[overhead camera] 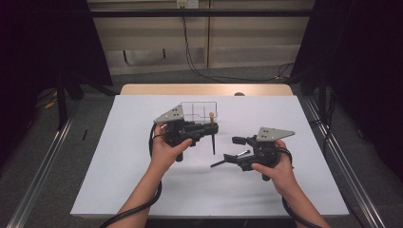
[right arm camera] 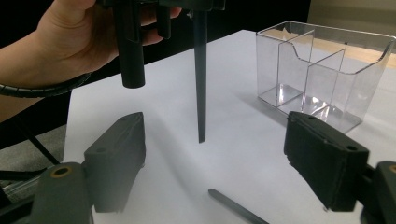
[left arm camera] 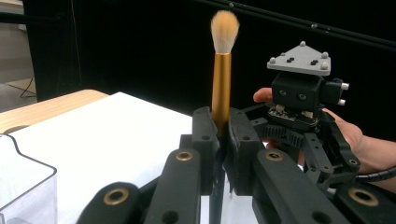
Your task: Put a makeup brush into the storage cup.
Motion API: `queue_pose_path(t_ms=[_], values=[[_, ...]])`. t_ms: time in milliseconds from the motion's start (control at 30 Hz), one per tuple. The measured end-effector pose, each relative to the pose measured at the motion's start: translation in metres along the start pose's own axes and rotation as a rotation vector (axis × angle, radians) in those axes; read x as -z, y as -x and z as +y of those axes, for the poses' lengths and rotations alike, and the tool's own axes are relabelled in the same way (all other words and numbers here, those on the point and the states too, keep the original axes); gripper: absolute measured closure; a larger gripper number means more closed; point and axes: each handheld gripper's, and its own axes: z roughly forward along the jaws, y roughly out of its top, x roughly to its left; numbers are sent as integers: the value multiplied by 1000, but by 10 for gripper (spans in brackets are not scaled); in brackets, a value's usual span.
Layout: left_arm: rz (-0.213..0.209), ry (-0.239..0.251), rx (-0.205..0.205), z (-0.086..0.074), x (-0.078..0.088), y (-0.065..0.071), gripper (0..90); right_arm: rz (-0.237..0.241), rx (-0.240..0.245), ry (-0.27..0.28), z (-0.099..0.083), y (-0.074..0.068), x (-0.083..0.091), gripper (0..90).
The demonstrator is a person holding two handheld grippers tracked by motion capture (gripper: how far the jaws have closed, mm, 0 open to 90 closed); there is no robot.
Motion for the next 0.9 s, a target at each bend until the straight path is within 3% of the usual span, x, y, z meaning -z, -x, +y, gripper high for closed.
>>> queue_pose_path(t_ms=[267, 600, 900], values=[[19, 7, -3, 2, 6, -1, 834, -38, 9, -11, -6, 6, 10, 103], [40, 14, -8, 4, 12, -3, 835, -96, 13, -3, -17, 12, 25, 65], [56, 16, -10, 4, 16, -5, 835, -115, 31, -6, -23, 13, 33, 29]])
